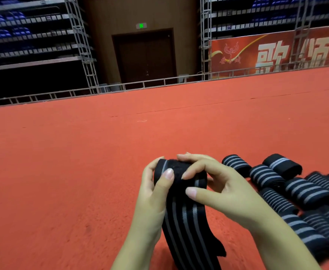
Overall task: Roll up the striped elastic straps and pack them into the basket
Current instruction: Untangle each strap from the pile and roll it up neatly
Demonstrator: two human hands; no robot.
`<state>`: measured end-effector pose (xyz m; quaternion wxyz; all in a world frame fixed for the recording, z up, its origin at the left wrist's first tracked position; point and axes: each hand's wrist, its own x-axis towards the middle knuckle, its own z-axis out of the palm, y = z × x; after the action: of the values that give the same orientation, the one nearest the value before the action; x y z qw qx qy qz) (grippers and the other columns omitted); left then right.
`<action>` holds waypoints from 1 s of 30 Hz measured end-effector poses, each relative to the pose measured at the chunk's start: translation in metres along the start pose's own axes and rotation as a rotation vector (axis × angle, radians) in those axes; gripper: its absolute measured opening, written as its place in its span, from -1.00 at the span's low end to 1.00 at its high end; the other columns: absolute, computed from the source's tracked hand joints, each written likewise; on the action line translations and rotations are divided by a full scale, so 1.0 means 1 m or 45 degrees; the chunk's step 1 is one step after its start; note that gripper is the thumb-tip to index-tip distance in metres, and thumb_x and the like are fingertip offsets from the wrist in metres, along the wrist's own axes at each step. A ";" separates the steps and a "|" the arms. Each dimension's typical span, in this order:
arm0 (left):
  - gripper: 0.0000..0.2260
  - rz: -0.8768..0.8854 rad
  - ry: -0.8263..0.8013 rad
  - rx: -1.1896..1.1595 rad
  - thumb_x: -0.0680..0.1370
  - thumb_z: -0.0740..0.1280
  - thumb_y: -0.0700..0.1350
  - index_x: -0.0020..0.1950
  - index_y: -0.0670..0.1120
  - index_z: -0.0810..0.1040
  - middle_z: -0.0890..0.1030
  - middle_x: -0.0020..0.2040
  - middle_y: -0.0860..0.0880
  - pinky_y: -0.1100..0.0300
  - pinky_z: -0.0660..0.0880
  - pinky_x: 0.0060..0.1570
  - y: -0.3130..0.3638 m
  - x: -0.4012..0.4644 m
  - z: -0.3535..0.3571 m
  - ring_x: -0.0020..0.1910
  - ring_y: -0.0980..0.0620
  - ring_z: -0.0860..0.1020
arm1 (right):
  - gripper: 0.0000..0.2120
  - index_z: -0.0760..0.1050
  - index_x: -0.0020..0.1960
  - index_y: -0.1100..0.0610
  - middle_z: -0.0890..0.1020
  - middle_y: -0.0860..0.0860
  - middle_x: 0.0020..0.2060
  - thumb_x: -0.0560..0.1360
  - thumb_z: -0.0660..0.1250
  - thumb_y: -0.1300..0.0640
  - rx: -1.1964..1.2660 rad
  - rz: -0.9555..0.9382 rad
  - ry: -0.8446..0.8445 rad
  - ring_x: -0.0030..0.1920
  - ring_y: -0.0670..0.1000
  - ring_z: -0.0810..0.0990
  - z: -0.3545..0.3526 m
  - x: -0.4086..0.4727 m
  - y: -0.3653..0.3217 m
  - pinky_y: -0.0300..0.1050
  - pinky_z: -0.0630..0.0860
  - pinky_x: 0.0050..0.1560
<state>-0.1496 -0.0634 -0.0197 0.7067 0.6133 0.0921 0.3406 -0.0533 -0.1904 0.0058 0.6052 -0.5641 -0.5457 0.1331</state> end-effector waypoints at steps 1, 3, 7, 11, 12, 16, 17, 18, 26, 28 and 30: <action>-0.42 0.031 -0.013 -0.025 0.23 0.41 0.18 0.22 0.03 0.49 0.68 0.03 0.00 0.18 0.58 -0.05 0.001 -0.002 -0.001 0.04 0.00 0.66 | -0.80 0.60 -0.03 -0.12 0.52 -0.23 0.26 0.35 0.44 0.01 0.070 0.055 0.047 0.35 -0.22 0.40 -0.002 -0.001 0.002 -0.18 0.41 0.26; -0.41 0.065 -0.059 0.021 0.24 0.43 0.13 0.26 0.07 0.47 0.69 0.03 0.01 0.20 0.57 -0.06 -0.003 -0.004 -0.006 0.02 0.01 0.66 | -0.62 0.56 0.09 -0.21 0.51 -0.25 0.26 0.28 0.42 -0.19 0.156 0.171 0.198 0.27 -0.24 0.48 -0.001 -0.002 0.006 -0.16 0.46 0.23; -0.41 0.101 -0.101 0.040 0.25 0.43 0.04 0.29 0.15 0.45 0.69 -0.05 0.01 0.20 0.56 -0.12 -0.007 -0.005 -0.013 -0.07 0.03 0.66 | -0.48 0.42 0.27 -0.18 0.62 -0.08 0.15 0.33 0.41 -0.15 0.377 0.517 0.097 0.12 -0.09 0.63 0.004 -0.004 0.012 0.11 0.59 0.11; -0.42 0.073 -0.188 0.103 0.28 0.43 -0.02 0.29 0.27 0.46 0.65 0.00 -0.07 0.07 0.54 -0.02 -0.013 -0.005 -0.020 -0.03 -0.08 0.62 | -0.54 0.48 0.23 -0.13 0.65 -0.05 0.05 0.34 0.45 0.02 0.403 0.551 0.057 0.04 0.01 0.67 0.001 -0.007 0.010 0.14 0.63 -0.06; -0.41 0.067 -0.196 0.116 0.27 0.42 -0.03 0.29 0.28 0.46 0.63 0.01 -0.07 0.06 0.53 0.00 -0.015 -0.005 -0.022 -0.02 -0.08 0.60 | -0.55 0.49 0.21 -0.12 0.66 -0.06 0.02 0.34 0.45 0.06 0.395 0.541 0.051 0.00 0.01 0.68 0.000 -0.007 0.010 0.09 0.64 -0.12; -0.36 0.060 -0.281 0.171 0.28 0.38 -0.03 0.31 0.39 0.40 0.62 0.07 0.07 0.12 0.53 0.03 -0.019 -0.006 -0.022 0.03 0.01 0.60 | -0.55 0.50 0.17 -0.09 0.66 -0.08 -0.03 0.32 0.46 0.17 0.391 0.463 0.097 -0.11 0.04 0.69 -0.002 -0.010 0.012 -0.05 0.60 -0.24; -0.34 0.065 -0.301 0.189 0.28 0.38 -0.02 0.32 0.42 0.37 0.62 0.11 0.12 0.17 0.52 0.04 -0.019 -0.005 -0.022 0.08 0.05 0.61 | -0.54 0.50 0.17 -0.09 0.66 -0.07 -0.01 0.31 0.47 0.18 0.386 0.435 0.125 -0.11 0.04 0.69 -0.002 -0.010 0.012 -0.05 0.61 -0.23; -0.32 0.070 -0.318 0.204 0.29 0.38 -0.01 0.35 0.44 0.33 0.61 0.16 0.16 0.22 0.52 0.06 -0.019 -0.004 -0.022 0.12 0.09 0.60 | -0.52 0.50 0.17 -0.07 0.66 -0.05 0.00 0.30 0.47 0.21 0.390 0.403 0.156 -0.11 0.04 0.69 -0.002 -0.011 0.011 -0.08 0.61 -0.23; -0.38 -0.035 -0.419 0.148 0.42 0.44 0.15 0.44 0.10 0.35 0.54 0.34 0.07 0.19 0.46 0.21 -0.021 -0.005 -0.017 0.35 0.08 0.48 | -0.50 0.57 0.06 -0.06 0.67 -0.06 -0.05 0.26 0.47 0.39 0.381 0.141 0.277 -0.04 -0.08 0.65 -0.001 -0.011 0.009 -0.23 0.56 -0.08; -0.31 -0.115 -0.394 0.064 0.38 0.47 0.25 0.43 0.04 0.38 0.57 0.31 -0.01 0.20 0.50 0.14 -0.020 -0.005 -0.016 0.29 0.04 0.53 | -0.47 0.58 0.01 -0.03 0.67 -0.10 -0.07 0.27 0.45 0.53 0.356 0.093 0.305 -0.04 -0.15 0.63 0.000 -0.012 0.011 -0.29 0.54 -0.11; -0.22 -0.189 -0.361 0.010 0.35 0.45 0.33 0.45 -0.01 0.37 0.57 0.31 -0.11 0.15 0.51 0.12 -0.021 -0.005 -0.017 0.27 -0.04 0.55 | -0.47 0.59 -0.07 -0.04 0.67 -0.12 0.01 0.24 0.41 0.56 0.339 0.059 0.324 0.07 -0.17 0.61 0.000 -0.012 0.013 -0.30 0.54 -0.07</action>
<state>-0.1545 -0.0531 -0.0441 0.7335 0.6494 0.0376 0.1971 -0.0516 -0.1950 -0.0110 0.7355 -0.5037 -0.4291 0.1458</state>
